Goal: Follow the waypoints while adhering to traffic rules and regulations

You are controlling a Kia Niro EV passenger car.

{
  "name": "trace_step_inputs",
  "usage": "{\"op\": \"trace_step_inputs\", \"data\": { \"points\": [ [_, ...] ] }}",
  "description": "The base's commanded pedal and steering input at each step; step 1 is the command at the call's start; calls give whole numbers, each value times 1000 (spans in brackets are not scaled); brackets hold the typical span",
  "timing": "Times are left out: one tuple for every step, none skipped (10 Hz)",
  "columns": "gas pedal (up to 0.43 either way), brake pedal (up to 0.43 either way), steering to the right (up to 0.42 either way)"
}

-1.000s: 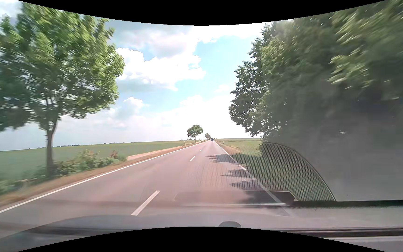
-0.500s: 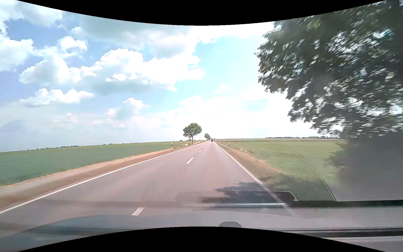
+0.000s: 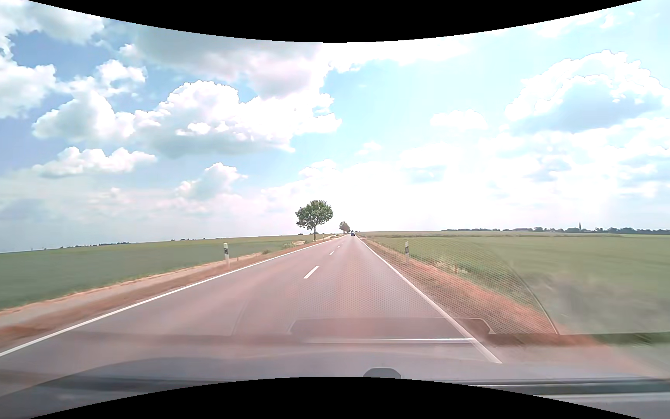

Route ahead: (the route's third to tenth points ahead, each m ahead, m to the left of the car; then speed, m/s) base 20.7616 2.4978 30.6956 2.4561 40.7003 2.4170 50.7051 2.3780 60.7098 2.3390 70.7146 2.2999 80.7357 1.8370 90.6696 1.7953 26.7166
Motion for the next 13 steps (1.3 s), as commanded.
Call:
{"op": "trace_step_inputs", "data": {
  "points": [
    [240,0,-2],
    [240,0,-2],
    [248,0,-2],
    [248,0,-2],
    [248,0,-2],
    [248,0,-2],
    [248,0,-2],
    [248,0,-2],
    [248,0,-2],
    [248,0,-2],
    [248,0,-2],
    [248,0,-2],
    [248,0,-1]
  ]
}}
